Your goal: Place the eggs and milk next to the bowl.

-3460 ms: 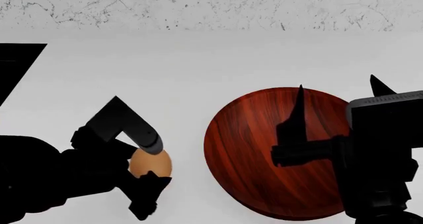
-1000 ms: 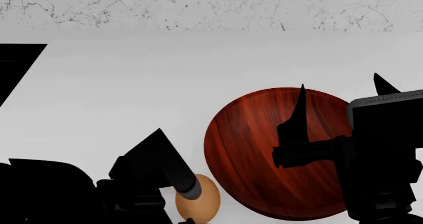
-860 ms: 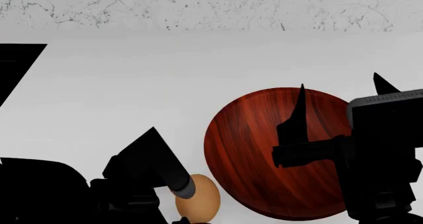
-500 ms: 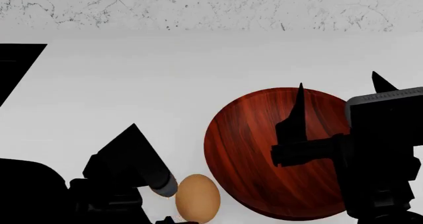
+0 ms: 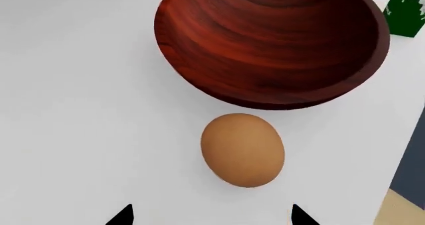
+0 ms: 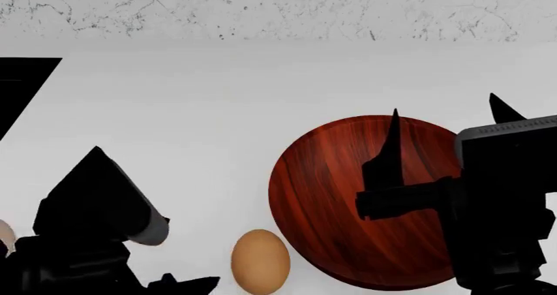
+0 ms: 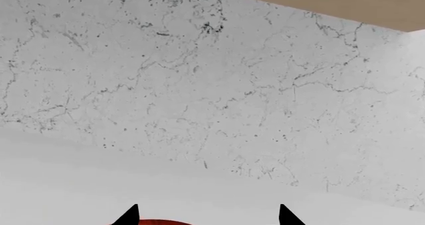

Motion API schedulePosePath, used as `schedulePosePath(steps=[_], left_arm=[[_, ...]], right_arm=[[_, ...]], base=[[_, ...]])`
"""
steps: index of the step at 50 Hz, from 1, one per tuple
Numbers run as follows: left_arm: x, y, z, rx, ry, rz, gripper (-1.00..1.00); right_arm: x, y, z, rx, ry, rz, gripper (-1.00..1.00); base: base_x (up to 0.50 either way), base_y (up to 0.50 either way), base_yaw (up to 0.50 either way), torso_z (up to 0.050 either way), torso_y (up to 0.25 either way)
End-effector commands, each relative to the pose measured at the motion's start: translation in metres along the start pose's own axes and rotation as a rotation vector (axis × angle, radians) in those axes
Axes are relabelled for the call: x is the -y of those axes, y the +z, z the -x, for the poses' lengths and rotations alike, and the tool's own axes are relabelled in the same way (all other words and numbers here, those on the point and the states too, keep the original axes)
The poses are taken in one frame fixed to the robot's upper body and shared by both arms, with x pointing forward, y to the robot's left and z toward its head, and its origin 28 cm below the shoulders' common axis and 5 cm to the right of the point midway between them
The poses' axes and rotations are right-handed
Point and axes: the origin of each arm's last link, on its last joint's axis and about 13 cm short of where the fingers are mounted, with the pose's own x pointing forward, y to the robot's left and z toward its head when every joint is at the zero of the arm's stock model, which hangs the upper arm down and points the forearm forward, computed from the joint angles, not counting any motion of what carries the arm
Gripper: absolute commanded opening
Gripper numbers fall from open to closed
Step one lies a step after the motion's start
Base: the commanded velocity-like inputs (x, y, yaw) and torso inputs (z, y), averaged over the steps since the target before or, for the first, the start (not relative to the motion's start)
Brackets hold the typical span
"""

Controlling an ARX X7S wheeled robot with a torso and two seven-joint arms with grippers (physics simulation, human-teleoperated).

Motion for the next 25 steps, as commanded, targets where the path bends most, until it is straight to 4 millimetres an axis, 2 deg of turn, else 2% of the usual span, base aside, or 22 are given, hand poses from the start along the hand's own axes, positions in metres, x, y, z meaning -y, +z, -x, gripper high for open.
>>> schedulePosePath(steps=[1,18,25], left_arm=[[-0.001,-0.002,0.024,0.045,0.078,0.054,1.00],[0.004,-0.001,0.062,0.116,0.299,0.168,1.00],[0.004,-0.006,0.070,0.134,0.375,0.231,1.00]], right_arm=[[0.000,0.001,0.001,0.002,0.002,-0.002,1.00],[-0.002,0.000,-0.002,0.005,0.011,-0.009,1.00],[-0.003,0.001,-0.005,0.005,0.018,-0.007,1.00]], base=[[0.00,0.00,0.00,0.000,0.000],[0.00,0.00,0.00,0.000,0.000],[0.00,0.00,0.00,0.000,0.000]])
